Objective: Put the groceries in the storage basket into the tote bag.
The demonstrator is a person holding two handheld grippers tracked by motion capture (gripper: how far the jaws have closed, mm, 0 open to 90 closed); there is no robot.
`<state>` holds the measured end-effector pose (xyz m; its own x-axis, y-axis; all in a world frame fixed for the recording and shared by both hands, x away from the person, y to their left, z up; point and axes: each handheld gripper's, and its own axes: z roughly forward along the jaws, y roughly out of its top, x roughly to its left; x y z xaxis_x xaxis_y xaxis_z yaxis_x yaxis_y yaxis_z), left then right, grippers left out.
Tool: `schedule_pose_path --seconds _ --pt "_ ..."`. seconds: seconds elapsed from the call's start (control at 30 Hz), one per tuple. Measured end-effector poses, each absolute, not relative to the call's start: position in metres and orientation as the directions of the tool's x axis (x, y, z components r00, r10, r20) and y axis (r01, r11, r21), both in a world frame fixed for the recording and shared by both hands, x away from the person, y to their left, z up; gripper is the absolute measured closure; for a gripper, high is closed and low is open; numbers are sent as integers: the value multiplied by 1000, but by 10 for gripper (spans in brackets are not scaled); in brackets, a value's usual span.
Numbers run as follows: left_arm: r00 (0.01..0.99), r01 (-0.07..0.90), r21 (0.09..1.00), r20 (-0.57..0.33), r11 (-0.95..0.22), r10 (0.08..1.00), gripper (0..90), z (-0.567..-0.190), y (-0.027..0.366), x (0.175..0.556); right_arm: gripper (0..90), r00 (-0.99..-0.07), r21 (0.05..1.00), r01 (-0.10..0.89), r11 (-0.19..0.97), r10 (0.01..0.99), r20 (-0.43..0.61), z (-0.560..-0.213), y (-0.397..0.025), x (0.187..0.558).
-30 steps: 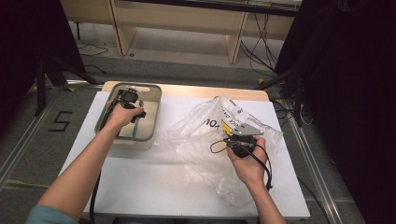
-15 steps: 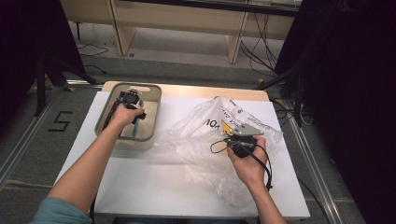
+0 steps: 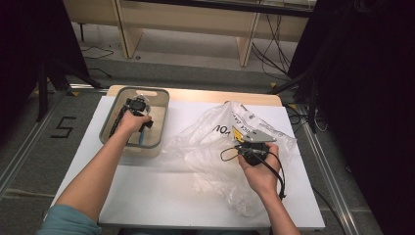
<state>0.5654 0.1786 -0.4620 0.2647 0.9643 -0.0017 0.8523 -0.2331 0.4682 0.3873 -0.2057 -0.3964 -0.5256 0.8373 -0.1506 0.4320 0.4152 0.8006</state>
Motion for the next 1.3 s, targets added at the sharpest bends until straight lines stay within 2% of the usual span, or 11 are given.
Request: schedule_pose_path --seconds 0.3,1.1,1.3 --pt "260 856 464 -8 -227 965 495 -463 181 566 900 -526 800 432 415 837 -151 -396 -206 387" --pt "231 875 438 -4 -206 973 728 -461 180 566 900 -526 801 431 416 837 -152 -396 -206 387" --pt "212 881 434 -4 -190 977 762 -461 180 567 900 -527 801 430 416 836 -151 -396 -206 387"
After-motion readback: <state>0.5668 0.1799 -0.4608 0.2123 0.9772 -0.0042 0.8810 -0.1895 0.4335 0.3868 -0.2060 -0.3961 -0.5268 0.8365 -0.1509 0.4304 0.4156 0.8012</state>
